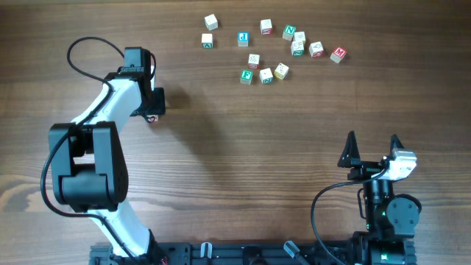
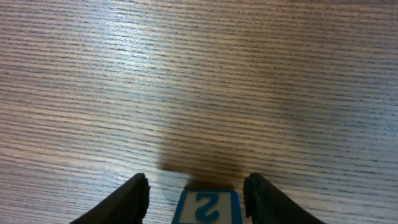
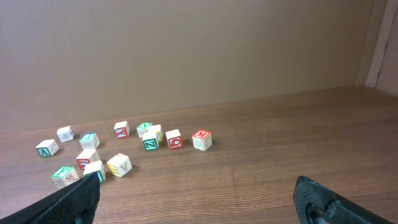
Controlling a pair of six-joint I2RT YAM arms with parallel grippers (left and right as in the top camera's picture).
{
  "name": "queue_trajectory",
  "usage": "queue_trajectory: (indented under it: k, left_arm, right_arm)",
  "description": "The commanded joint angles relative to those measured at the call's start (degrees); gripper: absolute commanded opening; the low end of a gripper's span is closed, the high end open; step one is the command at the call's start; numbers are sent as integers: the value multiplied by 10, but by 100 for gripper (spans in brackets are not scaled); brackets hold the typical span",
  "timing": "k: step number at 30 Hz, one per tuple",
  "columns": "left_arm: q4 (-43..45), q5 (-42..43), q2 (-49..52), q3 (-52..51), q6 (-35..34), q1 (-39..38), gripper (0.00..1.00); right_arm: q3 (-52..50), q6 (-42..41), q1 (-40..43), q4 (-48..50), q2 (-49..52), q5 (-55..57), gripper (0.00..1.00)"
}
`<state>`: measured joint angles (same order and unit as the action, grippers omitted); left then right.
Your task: Form a horizontal line
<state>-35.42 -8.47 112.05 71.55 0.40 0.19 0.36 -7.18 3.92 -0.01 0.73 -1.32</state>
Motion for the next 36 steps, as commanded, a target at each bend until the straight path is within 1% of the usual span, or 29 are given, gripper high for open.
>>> queue_trajectory:
  k: [1,3,7,8,10,11,13,14,16,18,19,20,21,22,23,24,25,28,30,31,34,36]
  left_arm:
    - [-2,-10,-22,17,6,5,47]
    - [-3,-6,-32,17,7,5,45]
    - [3,1,-60,31,4,5,55]
    - [3,10,-66,35,2,5,55]
    - [-4,26,-71,35,-26,5,54]
    - [-13,26,-71,35,-50,6,52]
    - [-21,26,-71,35,-94,9,51]
    - [-27,26,-71,35,-115,10,49]
    - [-39,25,-71,35,-154,14,41]
    - [-40,24,-71,35,-212,27,31]
    - [-33,25,-71,35,-262,35,23]
    - [-23,38,-71,35,-281,39,20]
    - [-13,64,-71,35,-275,39,20]
    - [-5,103,-71,40,-253,33,25]
    - [7,117,-71,47,-230,18,33]
    - [18,117,-71,57,-211,1,44]
    - [24,117,-71,76,-190,-23,51]
    - [45,117,-71,132,-186,-73,71]
    - [70,117,-71,172,-183,-107,79]
    - [87,117,-70,190,-169,-124,83]
    - [140,119,-64,211,-155,-155,85]
    - [156,138,-35,233,-155,-162,85]
  right_arm:
    - [-1,10,-2,2,-3,-7,100]
    - [-1,10,-2,2,-3,-7,100]
    - [-1,10,-2,2,-3,-7,100]
    - [-1,10,-2,2,-3,-7,100]
    - [-1,10,-2,2,-3,-7,100]
    - [-1,10,-2,2,-3,-7,100]
    - [-1,10,-2,2,-3,-7,100]
    - [-1,10,-2,2,-3,-7,100]
    - [-1,10,-2,2,-3,-7,100]
    - [-1,10,-2,2,-3,-7,100]
    - [-1,10,-2,2,-3,-7,100]
    - [-1,10,-2,2,-3,-7,100]
    - [-1,10,-2,2,-3,-7,100]
    - [-1,10,-2,2,-3,-7,100]
    - [-1,10,-2,2,-3,-7,100]
    - [-1,10,-2,2,-3,-7,100]
    - [-1,10,-2,2,-3,-7,100]
    - [-1,10,-2,2,-3,-7,100]
    - [-1,10,-2,2,-3,-7,100]
    - [-1,10,-2,2,-3,-7,100]
    - [-1,10,-2,2,-3,-7,100]
    - [-1,10,-2,2,-3,-7,100]
